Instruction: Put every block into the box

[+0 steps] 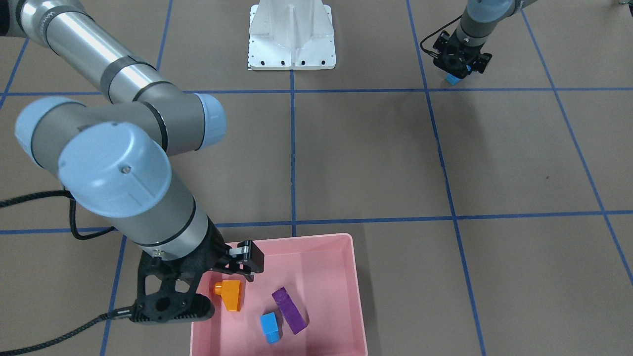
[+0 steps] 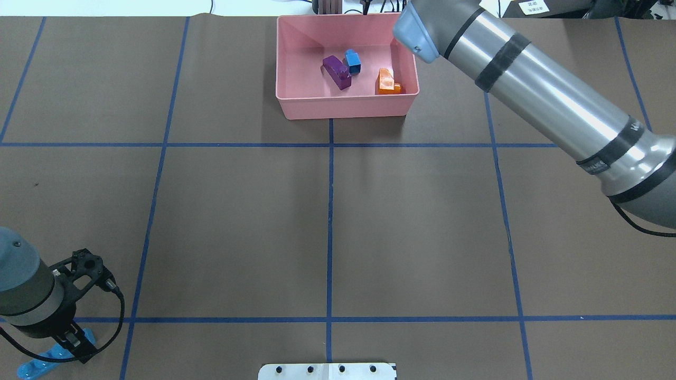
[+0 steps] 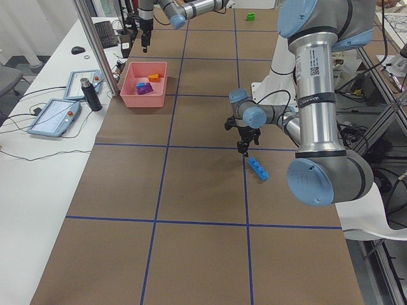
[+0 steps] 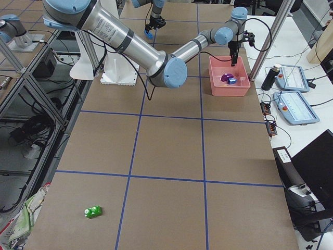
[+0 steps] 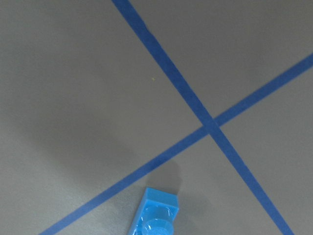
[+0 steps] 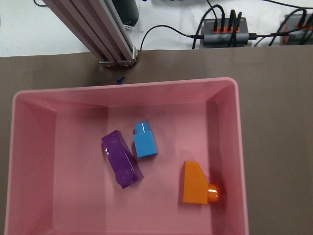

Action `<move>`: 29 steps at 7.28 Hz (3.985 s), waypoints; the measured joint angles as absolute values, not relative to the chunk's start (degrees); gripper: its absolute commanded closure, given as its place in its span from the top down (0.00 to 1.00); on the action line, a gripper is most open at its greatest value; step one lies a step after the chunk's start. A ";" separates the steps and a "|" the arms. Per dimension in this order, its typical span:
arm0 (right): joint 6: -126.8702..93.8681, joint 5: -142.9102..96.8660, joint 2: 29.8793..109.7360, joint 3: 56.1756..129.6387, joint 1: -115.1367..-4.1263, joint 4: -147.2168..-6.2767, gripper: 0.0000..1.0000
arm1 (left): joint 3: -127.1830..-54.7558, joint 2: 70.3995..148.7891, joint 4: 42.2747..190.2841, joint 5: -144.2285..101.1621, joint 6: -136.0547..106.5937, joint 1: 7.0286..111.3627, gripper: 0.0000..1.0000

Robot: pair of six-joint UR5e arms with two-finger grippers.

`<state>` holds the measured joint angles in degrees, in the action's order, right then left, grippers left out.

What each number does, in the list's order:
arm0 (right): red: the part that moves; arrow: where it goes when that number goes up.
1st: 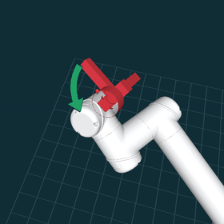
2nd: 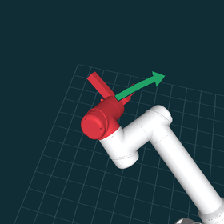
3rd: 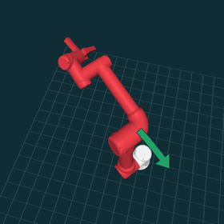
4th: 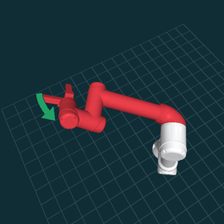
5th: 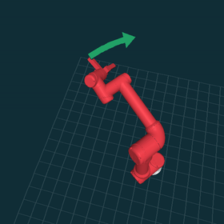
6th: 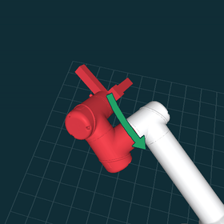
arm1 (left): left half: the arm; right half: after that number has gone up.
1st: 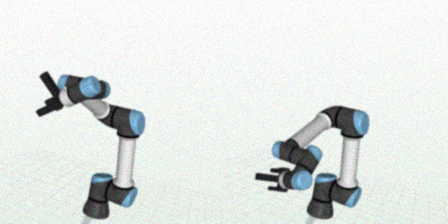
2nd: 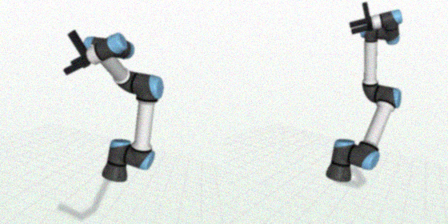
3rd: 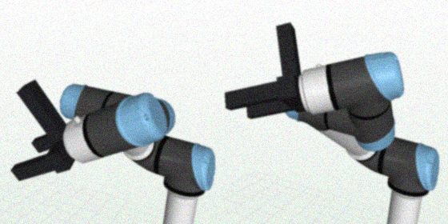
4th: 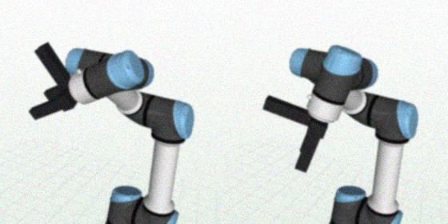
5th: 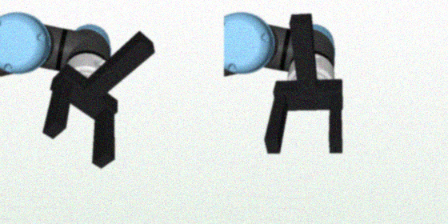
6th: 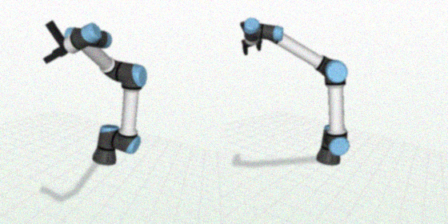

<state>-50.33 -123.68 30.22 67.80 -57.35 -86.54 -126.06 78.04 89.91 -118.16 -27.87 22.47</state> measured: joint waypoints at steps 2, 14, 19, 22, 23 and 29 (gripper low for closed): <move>-44.41 -125.67 38.84 84.08 -60.44 -99.03 1.00 | -125.07 77.21 89.91 -118.18 -27.74 21.00 0.99; -3.86 -126.53 74.15 108.12 -77.21 -111.50 1.00 | -120.44 77.79 90.80 -118.21 -27.25 17.30 0.00; 13.23 -126.72 85.09 108.08 -82.95 -111.11 1.00 | -133.92 79.05 83.92 -120.65 -28.34 25.32 0.00; 20.22 -126.57 95.51 108.47 -85.73 -110.82 1.00 | -128.77 96.82 76.24 -131.51 -28.39 43.92 0.00; 20.73 -126.42 98.47 108.34 -85.82 -110.81 1.00 | -125.54 103.68 72.89 -135.03 -28.39 49.37 0.00; 37.56 -126.41 110.24 100.93 -85.82 -110.74 1.00 | -95.98 136.39 83.66 -142.46 -46.75 63.17 0.00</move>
<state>37.56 -126.41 110.24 100.93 -85.82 -110.74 -95.98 136.39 83.66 -142.46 -46.75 63.17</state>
